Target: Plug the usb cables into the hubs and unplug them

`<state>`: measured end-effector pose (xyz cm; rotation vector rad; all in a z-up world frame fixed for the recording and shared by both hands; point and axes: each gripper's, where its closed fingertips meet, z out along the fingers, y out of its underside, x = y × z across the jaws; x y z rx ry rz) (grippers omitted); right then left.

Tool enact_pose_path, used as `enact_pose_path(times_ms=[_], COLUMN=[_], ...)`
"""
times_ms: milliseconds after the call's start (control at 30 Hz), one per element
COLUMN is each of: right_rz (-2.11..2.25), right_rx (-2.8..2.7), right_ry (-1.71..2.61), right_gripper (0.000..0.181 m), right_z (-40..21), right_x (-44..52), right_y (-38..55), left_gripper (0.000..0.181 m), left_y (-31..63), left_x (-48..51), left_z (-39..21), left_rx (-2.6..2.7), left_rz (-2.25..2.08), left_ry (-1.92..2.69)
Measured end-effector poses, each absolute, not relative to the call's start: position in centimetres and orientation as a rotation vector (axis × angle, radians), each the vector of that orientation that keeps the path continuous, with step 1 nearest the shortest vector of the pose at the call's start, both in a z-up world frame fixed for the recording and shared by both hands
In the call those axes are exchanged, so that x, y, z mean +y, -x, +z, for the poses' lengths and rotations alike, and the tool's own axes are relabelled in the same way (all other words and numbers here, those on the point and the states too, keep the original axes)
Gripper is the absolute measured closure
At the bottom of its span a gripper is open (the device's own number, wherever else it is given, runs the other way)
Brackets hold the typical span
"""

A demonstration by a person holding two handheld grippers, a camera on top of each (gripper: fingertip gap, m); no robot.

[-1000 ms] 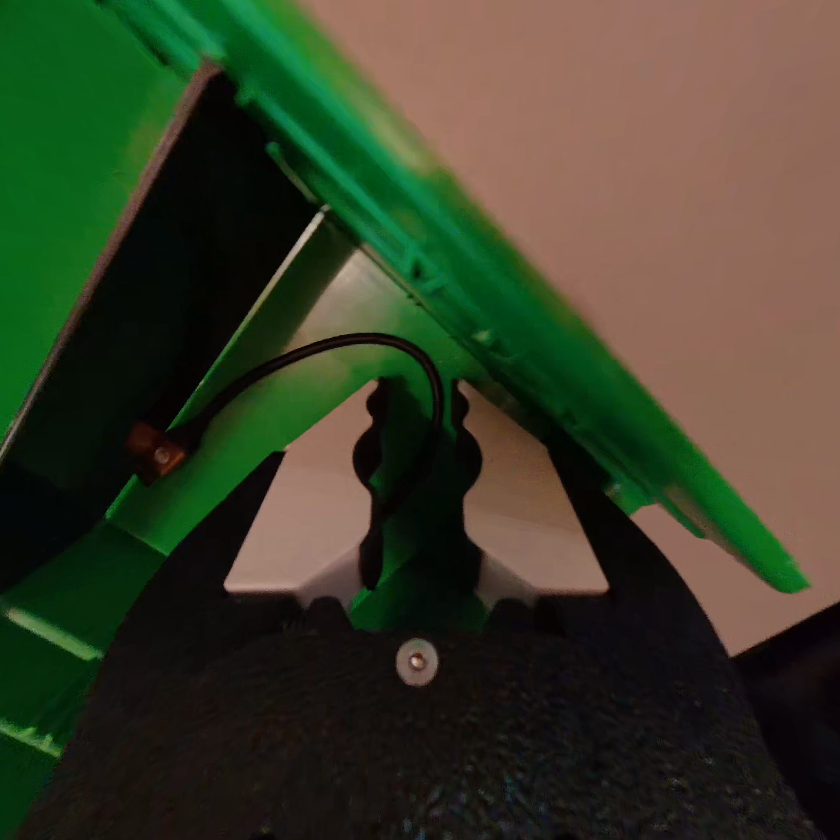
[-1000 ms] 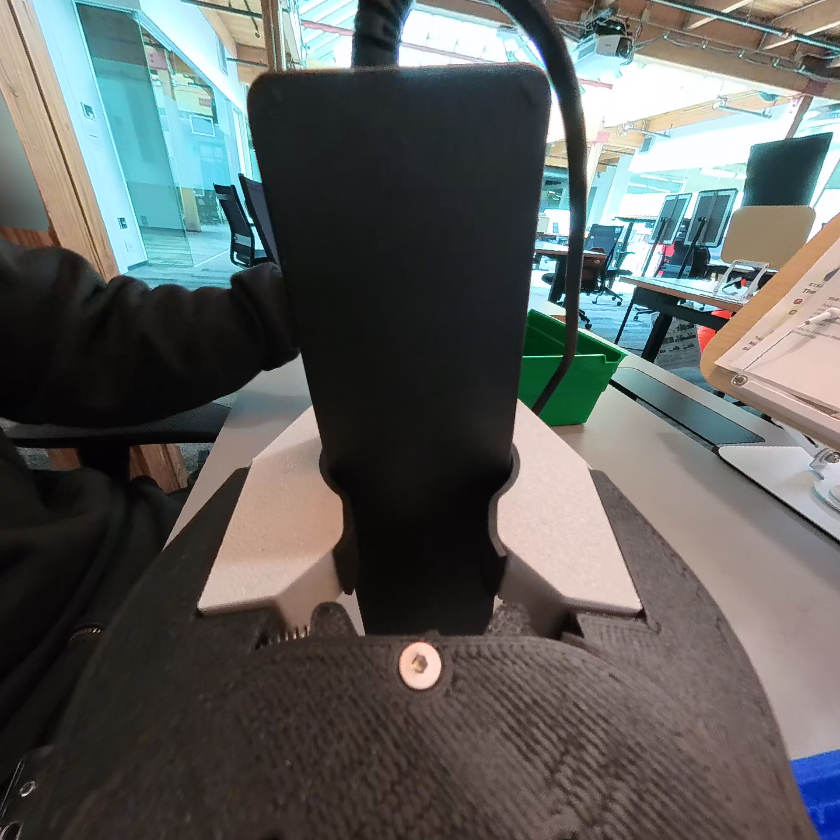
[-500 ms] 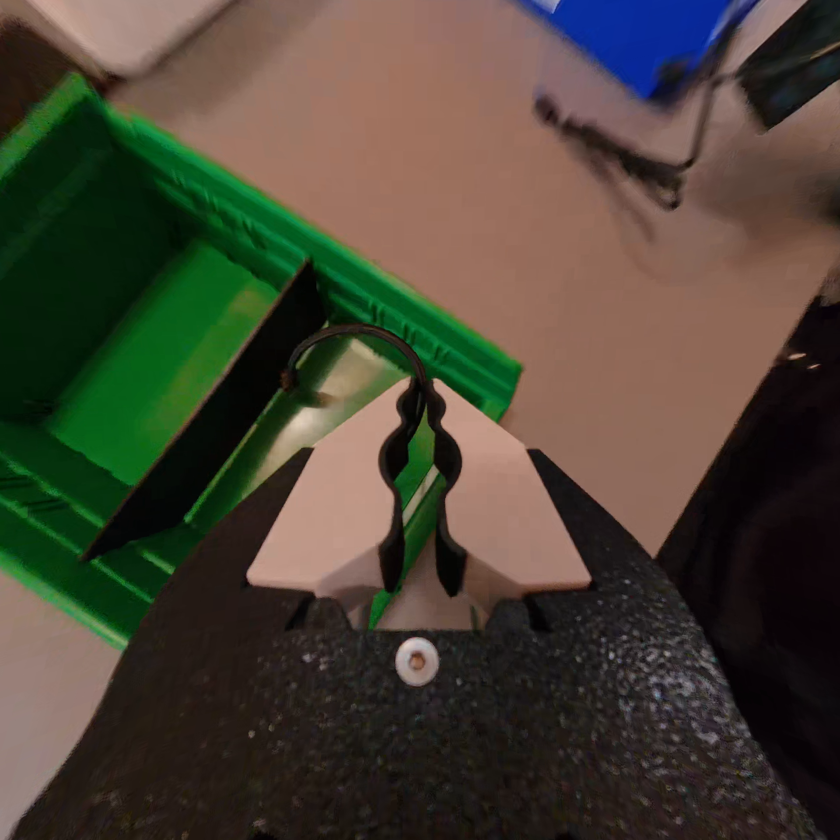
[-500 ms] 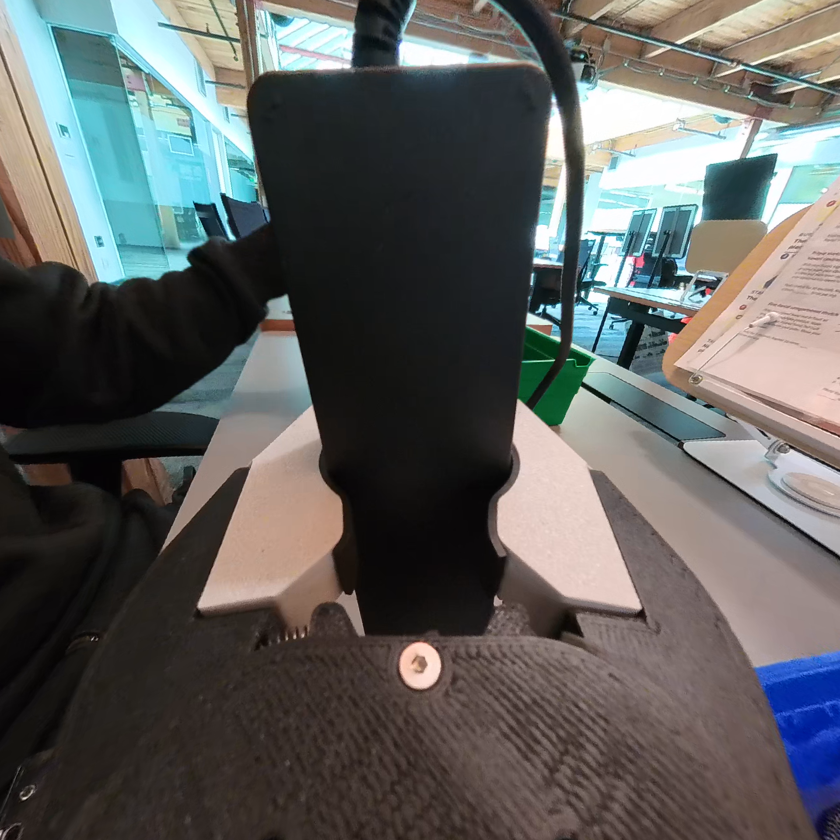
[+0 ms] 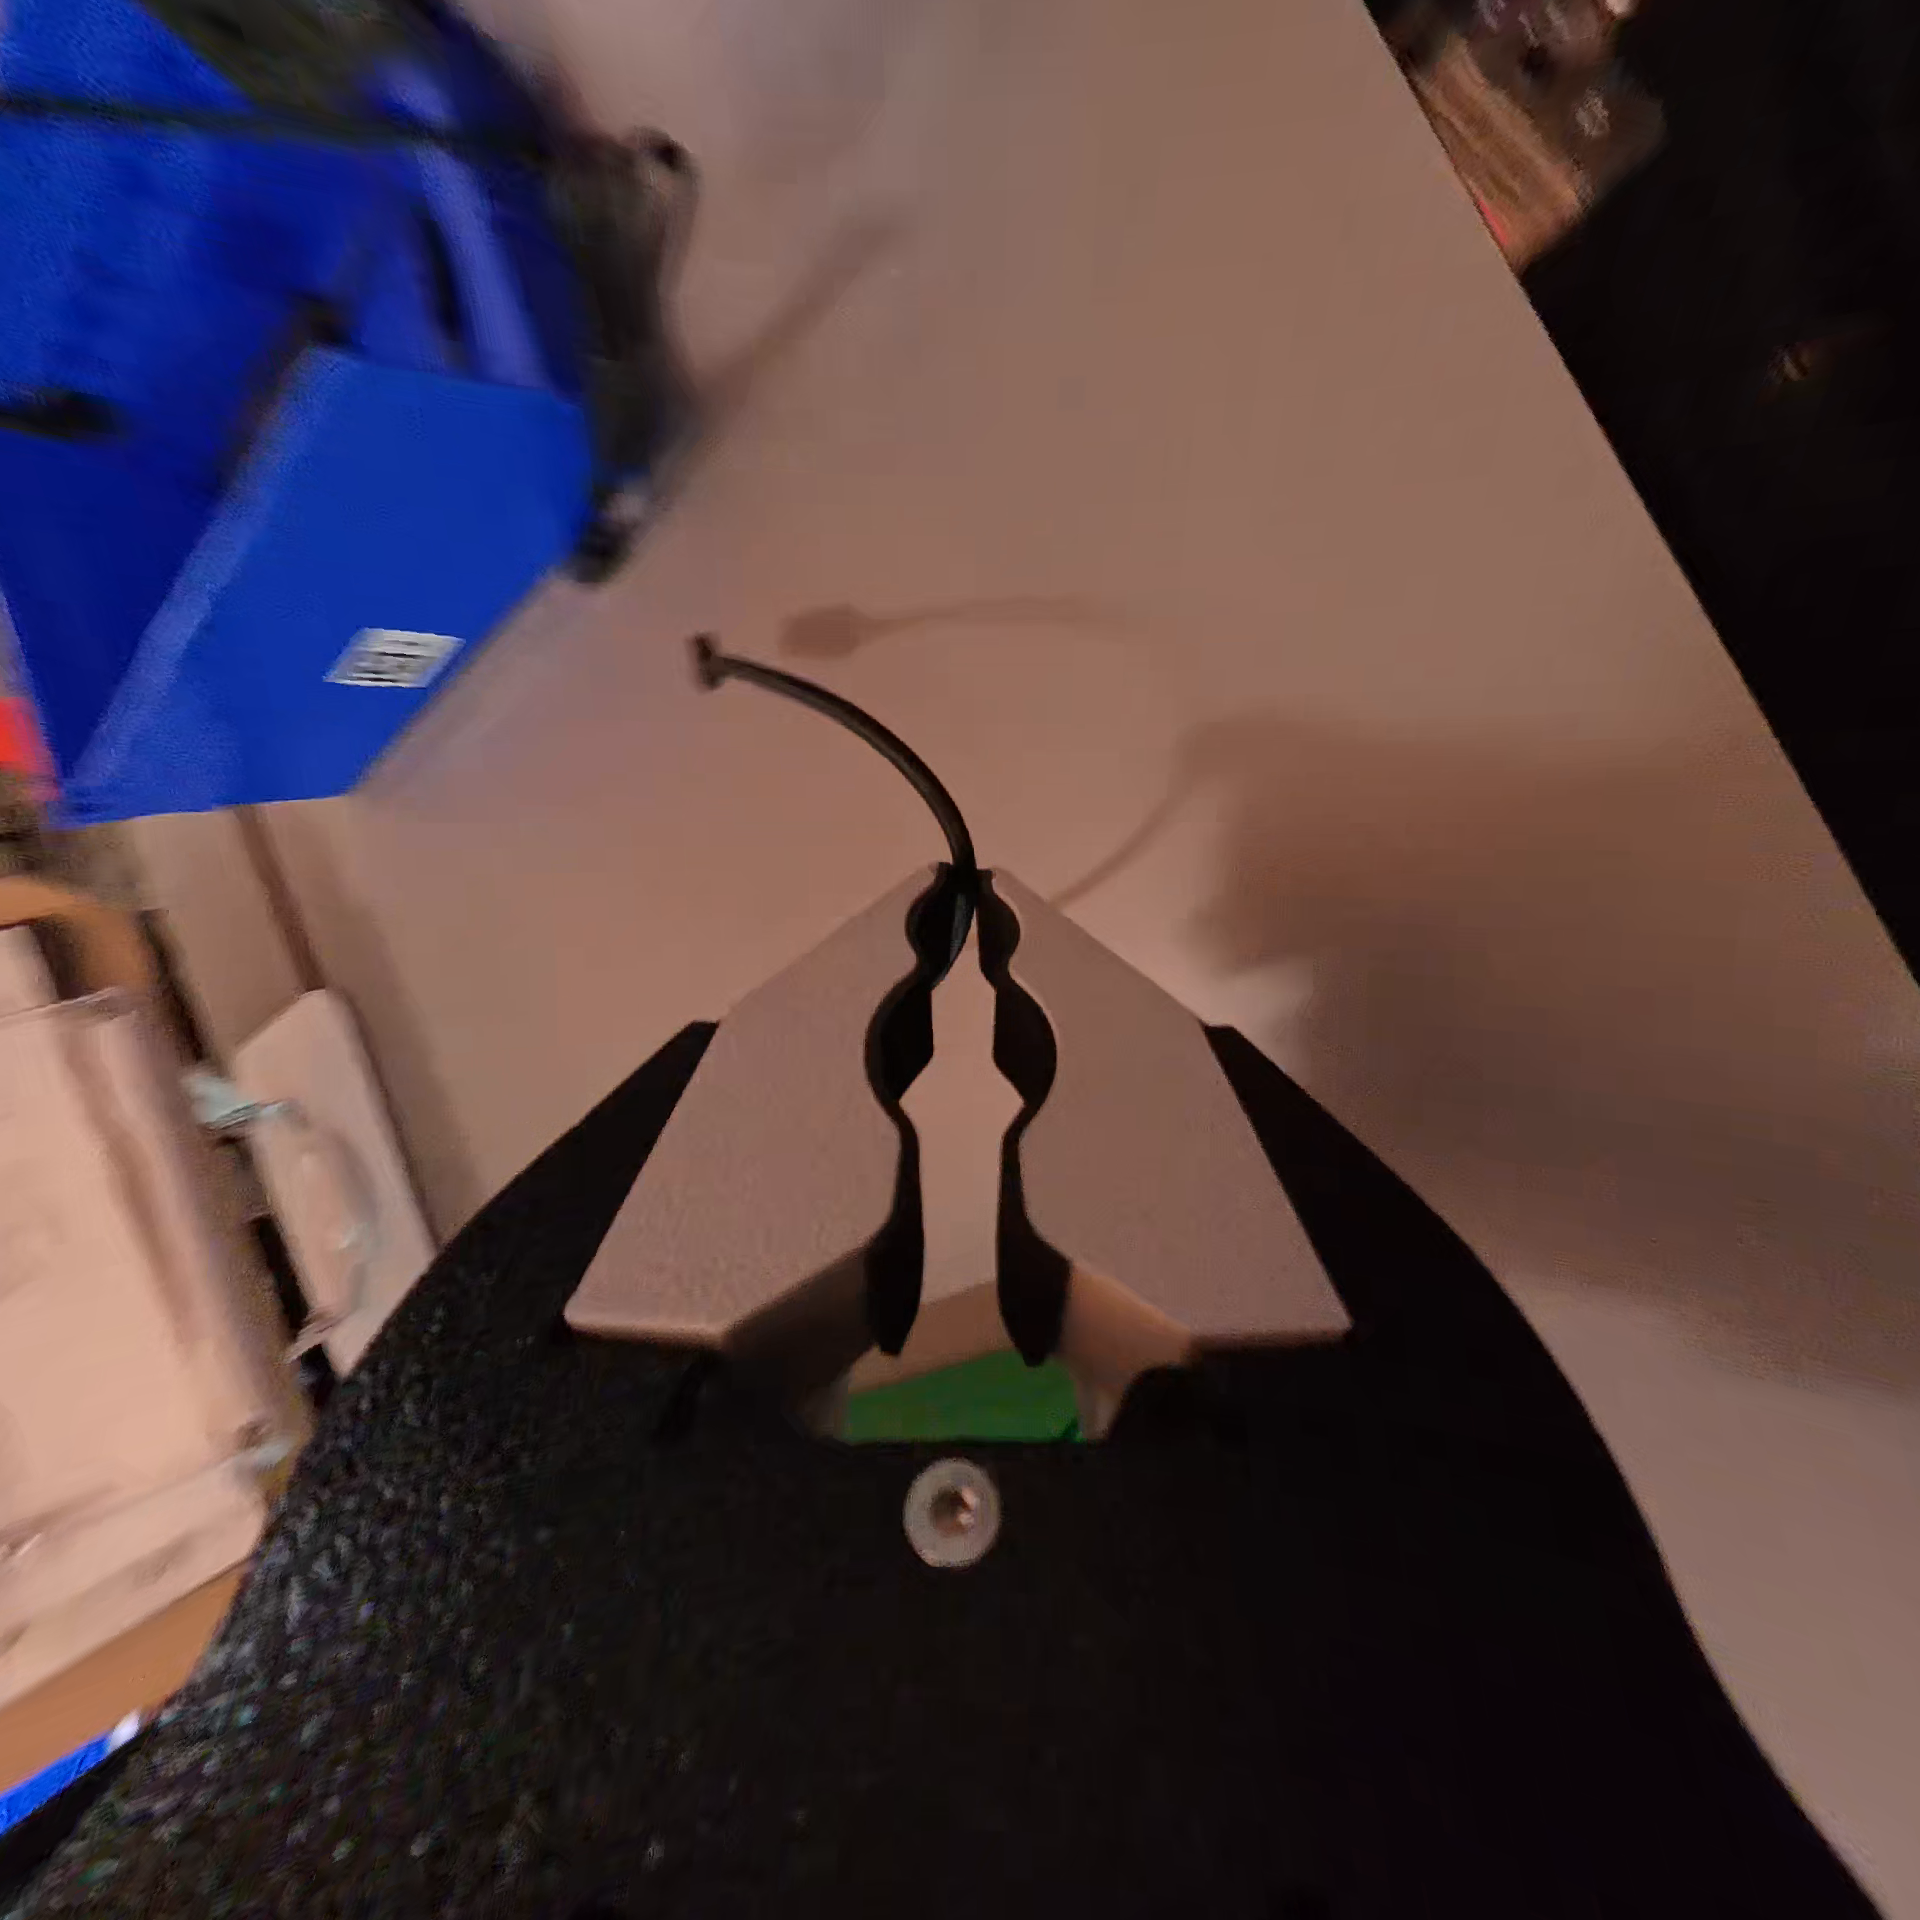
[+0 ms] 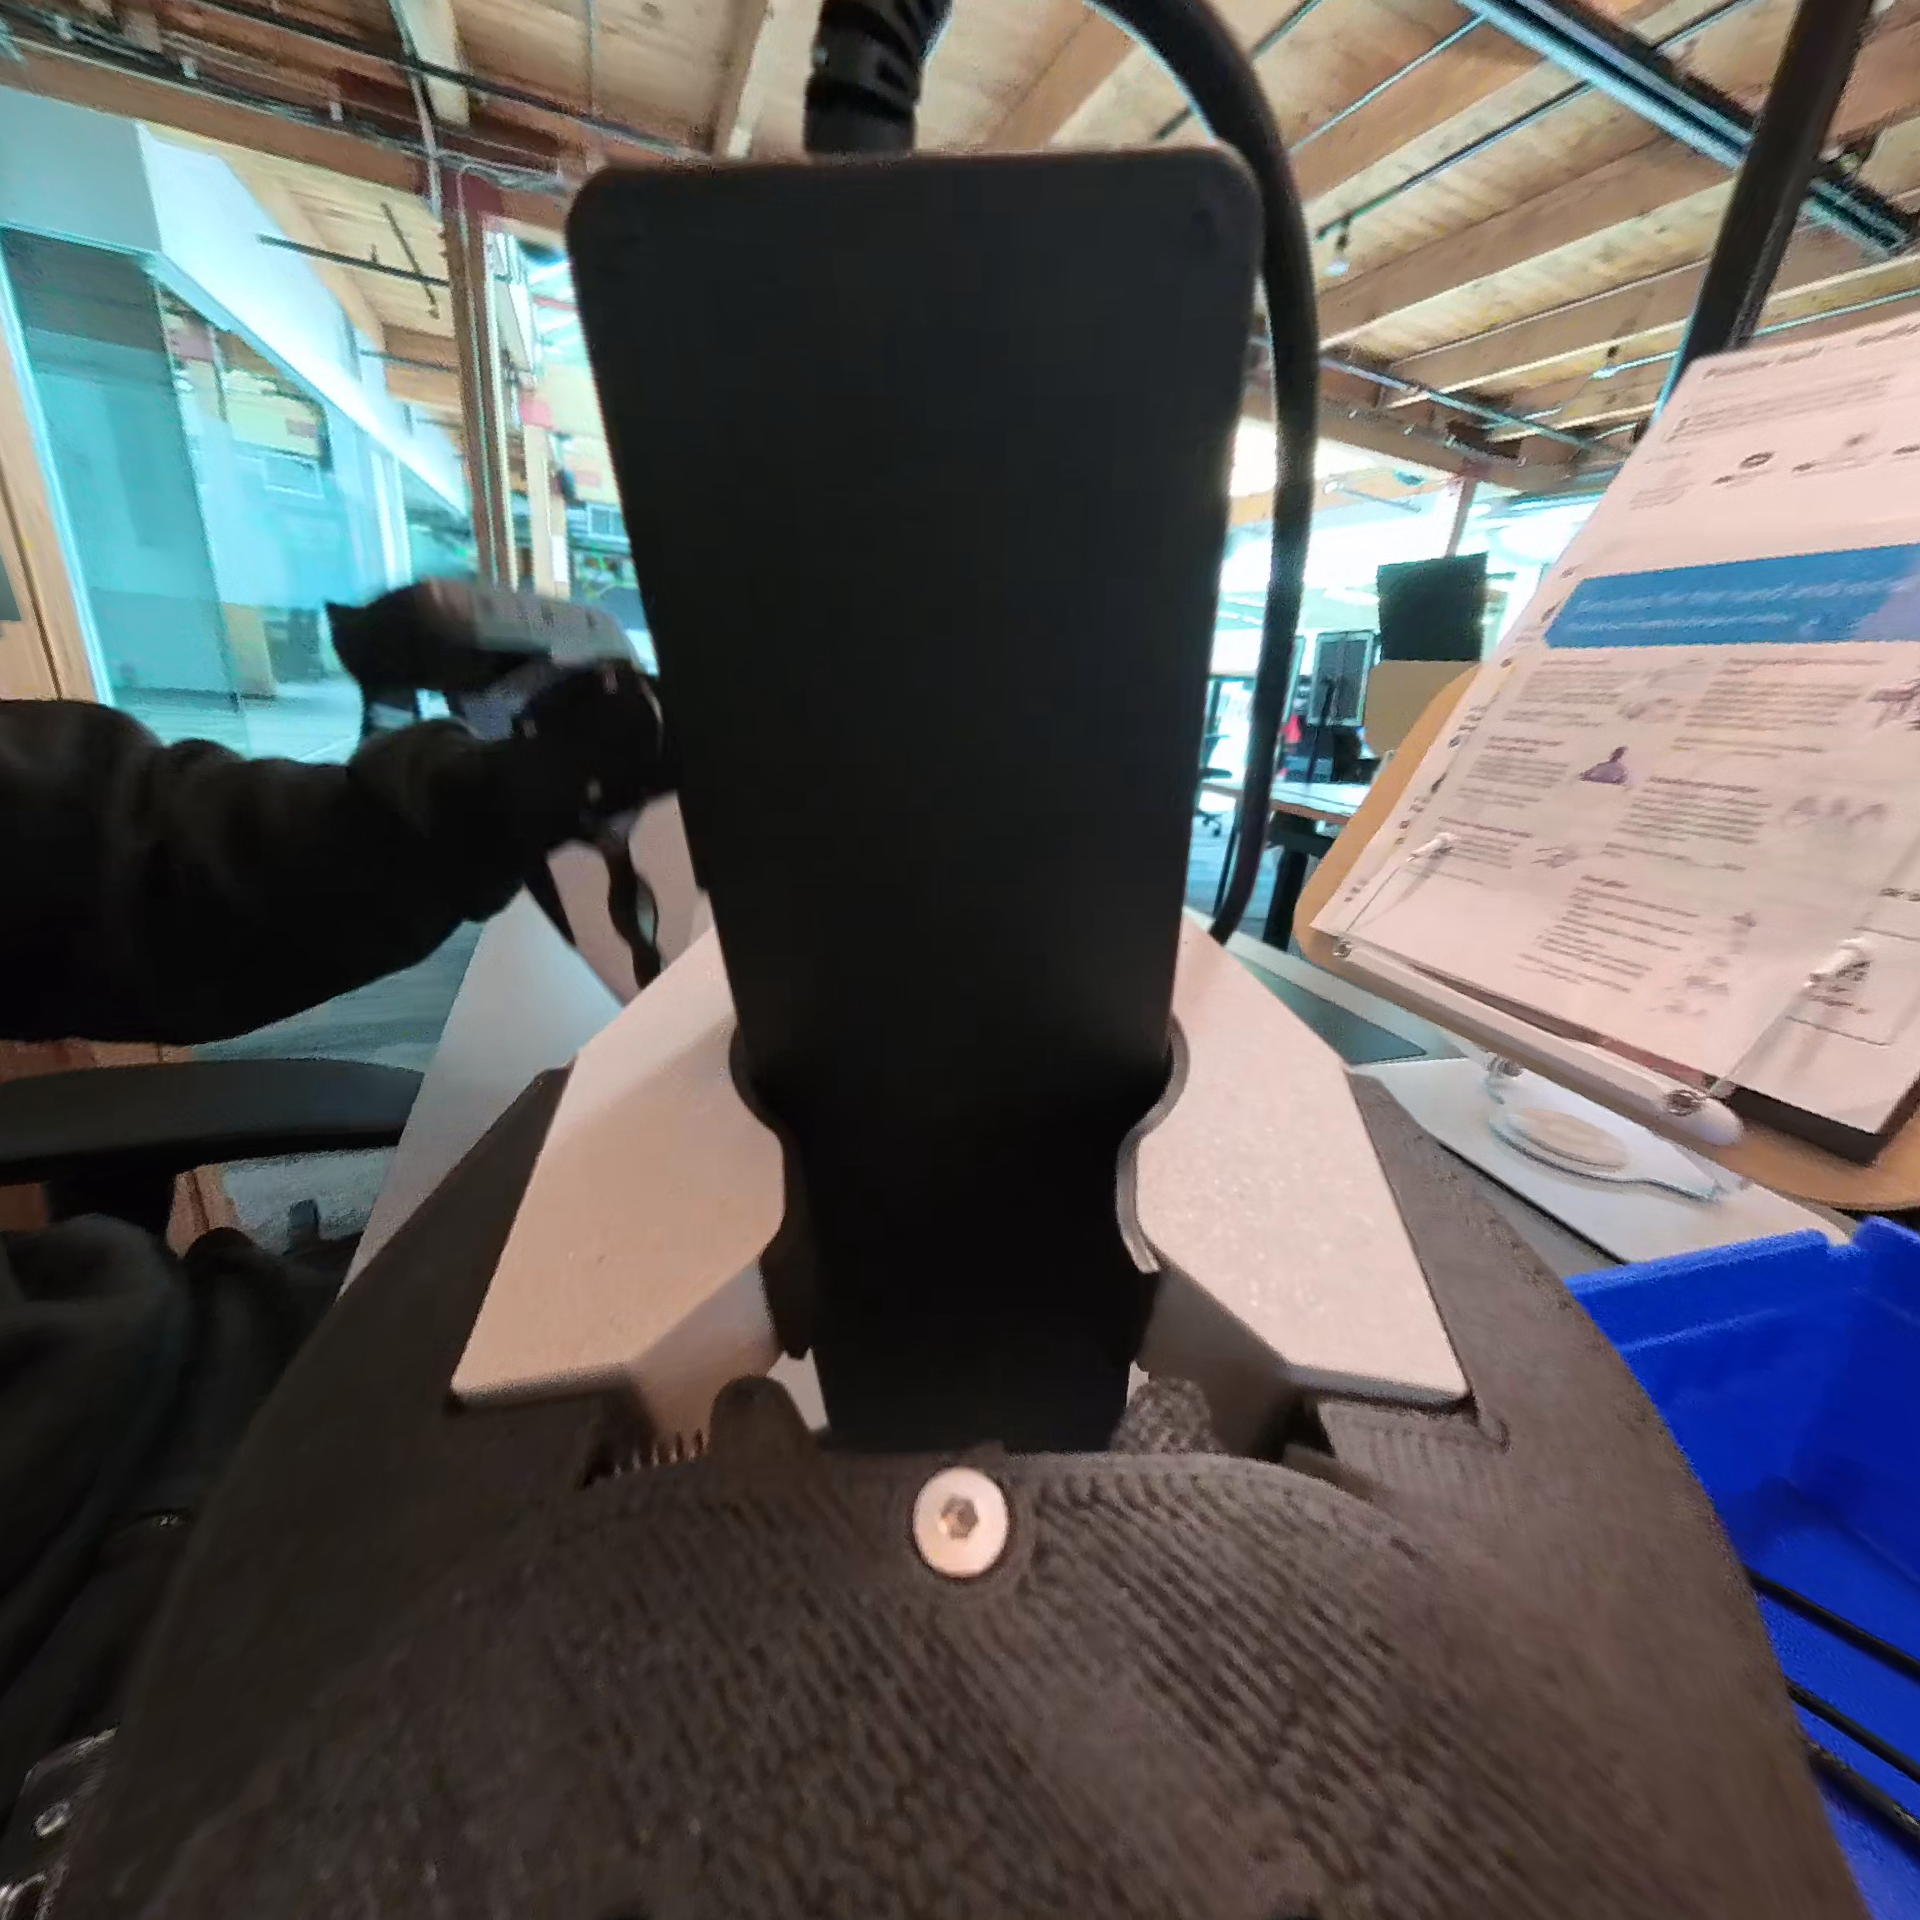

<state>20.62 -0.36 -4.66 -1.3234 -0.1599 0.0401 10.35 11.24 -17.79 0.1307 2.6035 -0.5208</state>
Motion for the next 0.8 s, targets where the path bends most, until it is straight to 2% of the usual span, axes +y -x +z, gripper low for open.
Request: enact_pose_path(times_ms=[200,333,367,533,667,800], right_rz=[0.030,0.036,0.034,0.039,0.042,0.048], right_rx=[-0.146,-0.152,-0.152,-0.152,-0.160,-0.165], right_ry=[1.314,1.321,1.323,1.323,1.340,1.349], right_gripper=[0.117,0.117,0.117,0.117,0.117,0.117], right_z=[-4.7,-4.9,-5.0,-5.0,-5.4,-5.6], right_x=[-1.1,-0.9,-0.9,-0.8,-0.3,0.0], right_y=[-21.0,-20.8,-20.8,-20.7,-20.5,-20.2], left_gripper=[0.171,0.163,0.154,0.148,0.145,0.150], left_y=[-9.8,-10.4,-10.8,-16.2,-19.3,-20.5], left_x=[12.9,15.0,14.9,10.7,10.3,9.6], left_z=[-22.8,-23.3,-23.0,-20.6,-23.1,-25.6], left_rx=[2.770,2.802,2.775,2.323,2.137,2.172], left_rz=[-0.492,-0.520,-0.532,-0.789,-0.786,-0.771], left_ry=[-0.076,0.341,0.442,0.908,1.135,1.143])
